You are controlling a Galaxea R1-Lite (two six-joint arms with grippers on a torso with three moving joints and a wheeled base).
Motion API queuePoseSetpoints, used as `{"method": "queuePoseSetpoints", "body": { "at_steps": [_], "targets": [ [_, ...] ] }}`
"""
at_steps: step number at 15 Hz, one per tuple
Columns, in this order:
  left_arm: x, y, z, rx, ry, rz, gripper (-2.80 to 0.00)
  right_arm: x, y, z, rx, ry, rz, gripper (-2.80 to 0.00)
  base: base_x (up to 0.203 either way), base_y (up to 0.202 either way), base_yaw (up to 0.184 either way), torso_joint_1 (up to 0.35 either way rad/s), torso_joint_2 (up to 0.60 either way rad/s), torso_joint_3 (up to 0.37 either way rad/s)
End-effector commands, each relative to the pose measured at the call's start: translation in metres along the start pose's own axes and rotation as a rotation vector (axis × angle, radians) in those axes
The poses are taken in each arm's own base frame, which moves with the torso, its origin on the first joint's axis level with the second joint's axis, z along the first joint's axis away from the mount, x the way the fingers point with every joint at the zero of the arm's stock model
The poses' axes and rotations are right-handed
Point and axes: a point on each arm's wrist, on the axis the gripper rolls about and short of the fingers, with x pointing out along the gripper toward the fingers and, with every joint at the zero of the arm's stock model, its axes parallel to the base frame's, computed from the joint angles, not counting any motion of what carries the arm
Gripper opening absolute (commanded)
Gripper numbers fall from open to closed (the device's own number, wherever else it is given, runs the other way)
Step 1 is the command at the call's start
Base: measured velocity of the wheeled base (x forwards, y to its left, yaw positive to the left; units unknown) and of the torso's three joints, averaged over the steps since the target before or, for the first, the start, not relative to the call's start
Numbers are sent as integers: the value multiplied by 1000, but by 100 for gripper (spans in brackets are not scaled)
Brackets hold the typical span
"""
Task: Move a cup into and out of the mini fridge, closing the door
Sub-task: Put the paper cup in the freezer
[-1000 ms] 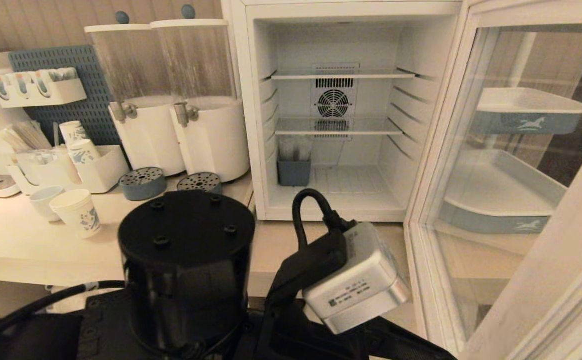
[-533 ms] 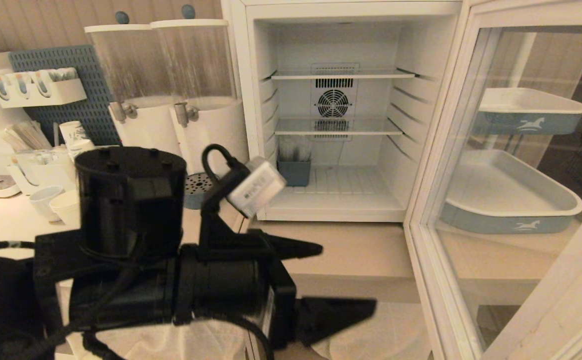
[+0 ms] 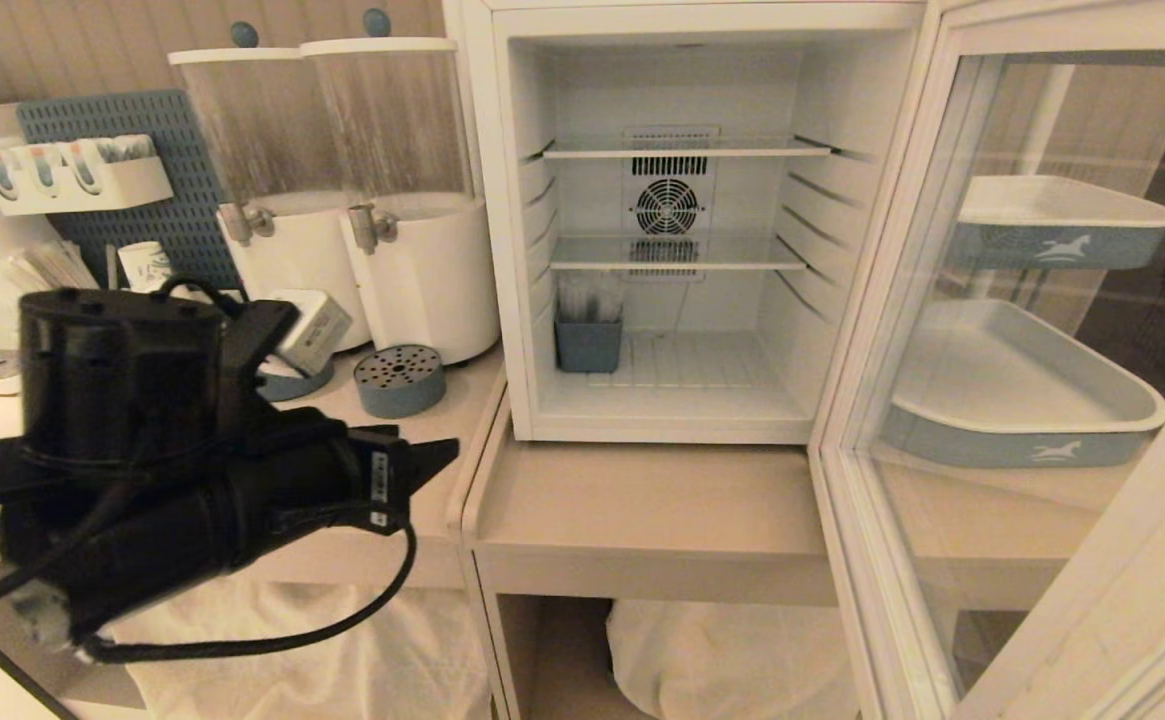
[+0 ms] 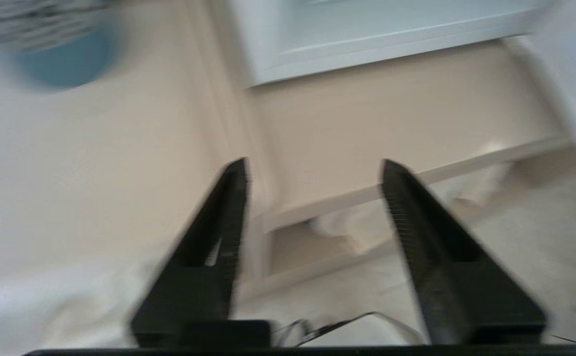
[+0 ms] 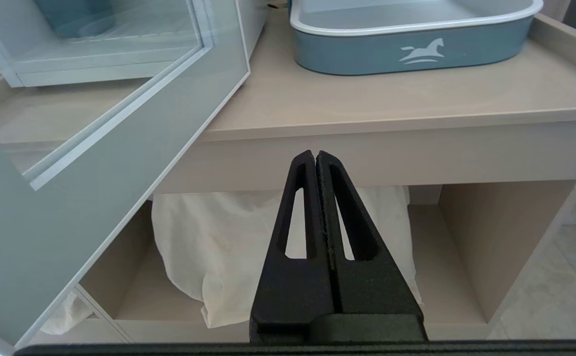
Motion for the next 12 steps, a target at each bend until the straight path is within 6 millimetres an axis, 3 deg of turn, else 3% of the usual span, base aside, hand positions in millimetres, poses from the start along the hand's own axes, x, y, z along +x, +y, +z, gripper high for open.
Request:
{"method": "queuePoseSetpoints", "body": {
  "at_steps": [1,6,7,10,12],
  "targets": [
    [-33,8,4,-12,-53,64,-280,0,0,0,0,1,0,-280,0,0,0,0,0,0],
    [-136,26,-11,-39,-108,166,-280,0,0,0,0,2,0,-280,0,0,0,0,0,0],
    [-158,32,-20,-60,-123,199,-280,0,0,0,0,2,0,-280,0,0,0,0,0,0],
    [-192,44,-44,-106,-109,288,-280,0,0,0,0,1,0,-280,0,0,0,0,0,0],
    [-236,47,-72,-187,-187,376,-280,0,0,0,0,0,-1,-280,0,0,0,0,0,0]
  ]
}}
